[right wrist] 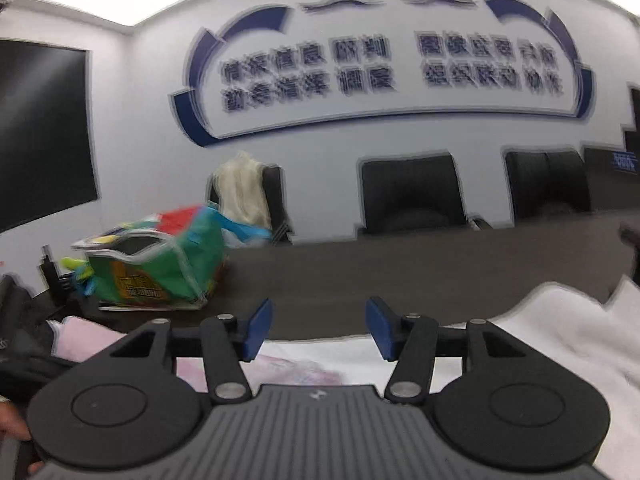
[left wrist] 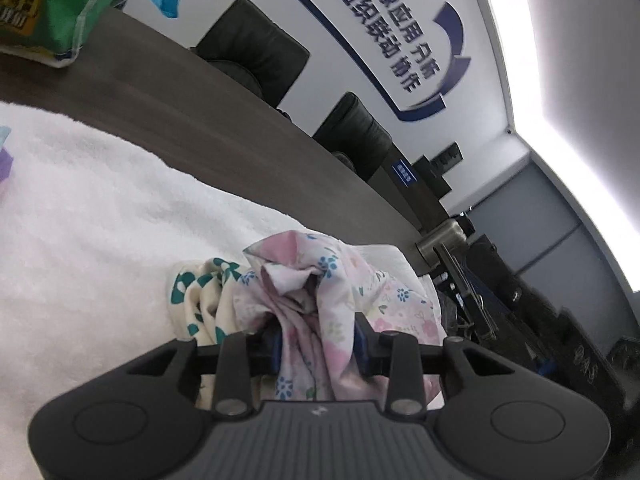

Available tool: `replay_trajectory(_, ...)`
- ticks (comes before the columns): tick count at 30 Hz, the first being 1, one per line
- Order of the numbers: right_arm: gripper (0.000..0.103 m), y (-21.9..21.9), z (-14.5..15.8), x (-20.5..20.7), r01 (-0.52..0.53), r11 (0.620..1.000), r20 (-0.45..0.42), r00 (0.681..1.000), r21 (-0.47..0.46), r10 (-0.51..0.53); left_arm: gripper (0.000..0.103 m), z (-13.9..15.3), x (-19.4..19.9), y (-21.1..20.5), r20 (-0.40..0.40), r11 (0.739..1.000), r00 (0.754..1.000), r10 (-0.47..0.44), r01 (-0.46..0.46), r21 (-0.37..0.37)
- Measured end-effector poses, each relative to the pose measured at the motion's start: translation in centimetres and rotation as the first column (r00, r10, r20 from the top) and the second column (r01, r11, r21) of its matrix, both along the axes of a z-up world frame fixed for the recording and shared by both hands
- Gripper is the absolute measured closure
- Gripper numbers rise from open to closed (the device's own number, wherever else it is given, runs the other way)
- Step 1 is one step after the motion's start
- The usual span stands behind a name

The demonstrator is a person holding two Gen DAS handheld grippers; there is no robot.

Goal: Fold clothes

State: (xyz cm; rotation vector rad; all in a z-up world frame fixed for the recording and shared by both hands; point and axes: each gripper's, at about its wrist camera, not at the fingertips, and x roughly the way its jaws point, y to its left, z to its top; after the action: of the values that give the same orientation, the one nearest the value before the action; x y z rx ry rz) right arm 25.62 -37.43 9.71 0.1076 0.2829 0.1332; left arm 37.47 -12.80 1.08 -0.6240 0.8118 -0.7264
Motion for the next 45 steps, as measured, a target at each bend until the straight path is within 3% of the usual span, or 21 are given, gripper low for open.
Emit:
replay_trajectory(3, 0.052, 1.8, -2.3, 1.5, -0.041, 0.998, -0.079, 0.996, -0.036, 0.039, 0.070, -0.2, -0.1, 0.0, -0.012, 1.000, 1.000, 0.007, -0.007, -0.015)
replay_trajectory(6, 0.055, 3.0, -5.2, 3.3, -0.059, 0.997, -0.165, 0.985, -0.056, 0.049, 0.073, 0.2, -0.3, -0.1, 0.000, 1.000, 1.000, 0.015, -0.015, 0.027)
replay_trajectory(10, 0.055, 3.1, -6.0, 3.5, -0.074, 0.997, -0.160, 0.985, -0.023, 0.070, 0.073, 1.1, -0.6, -0.2, 0.021, 0.997, 1.000, 0.020, -0.022, 0.075)
replay_trajectory(14, 0.055, 2.7, -6.1, 3.2, -0.074, 0.997, -0.169, 0.983, 0.000, 0.073, 0.072, 3.4, -1.9, 0.3, 0.088, 0.979, 0.989, 0.119, -0.132, 0.157)
replay_trajectory(18, 0.055, 2.1, -5.9, 2.9, -0.079, 0.997, -0.175, 0.981, 0.011, 0.080, 0.072, 5.5, -4.7, 0.3, 0.182, 0.960, 0.955, 0.233, -0.256, 0.116)
replay_trajectory(22, 0.055, 1.0, -6.0, 3.0, -0.086, 0.994, -0.185, 0.978, 0.071, 0.098, 0.072, 5.4, -8.1, -1.4, 0.325, 0.931, 0.892, 0.316, -0.357, 0.075)
replay_trajectory(29, 0.054, 0.3, -6.1, 3.1, -0.098, 0.990, -0.195, 0.974, 0.106, 0.117, 0.074, 4.3, -11.0, -3.1, 0.494, 0.917, 0.805, 0.330, -0.397, 0.033)
replay_trajectory(32, 0.054, 0.4, -6.1, 3.2, -0.103, 0.989, -0.197, 0.973, 0.105, 0.122, 0.074, 5.5, -12.6, -2.2, 0.579, 0.890, 0.714, 0.393, -0.455, -0.042)
replay_trajectory(34, 0.052, 0.5, -6.1, 3.2, -0.107, 0.989, -0.197, 0.972, 0.098, 0.125, 0.073, 6.6, -13.5, -1.7, 0.605, 0.886, 0.682, 0.411, -0.455, -0.088)
replay_trajectory(35, 0.052, 0.6, -6.1, 3.1, -0.108, 0.990, -0.197, 0.972, 0.094, 0.125, 0.073, 7.0, -13.6, -1.6, 0.597, 0.891, 0.690, 0.409, -0.442, -0.099)
replay_trajectory(37, 0.052, 0.7, -6.1, 3.1, -0.110, 0.990, -0.196, 0.972, 0.090, 0.126, 0.071, 7.0, -13.3, -1.8, 0.557, 0.910, 0.733, 0.390, -0.400, -0.109)
replay_trajectory(39, 0.050, 0.6, -6.0, 3.1, -0.114, 0.988, -0.198, 0.971, 0.101, 0.132, 0.070, 5.9, -12.1, -2.0, 0.491, 0.929, 0.794, 0.359, -0.358, -0.100)
replay_trajectory(41, 0.048, 0.3, -6.0, 3.1, -0.120, 0.984, -0.200, 0.969, 0.130, 0.145, 0.072, 3.8, -10.6, -1.9, 0.398, 0.926, 0.838, 0.373, -0.366, -0.098)
replay_trajectory(43, 0.046, -0.3, -6.1, 3.2, -0.125, 0.977, -0.203, 0.966, 0.173, 0.159, 0.072, 2.4, -9.4, -1.8, 0.356, 0.931, 0.862, 0.361, -0.357, -0.077)
replay_trajectory(45, 0.045, -0.9, -6.2, 3.3, -0.123, 0.970, -0.208, 0.964, 0.209, 0.166, 0.072, 1.9, -8.7, -2.0, 0.375, 0.932, 0.861, 0.345, -0.360, -0.031)
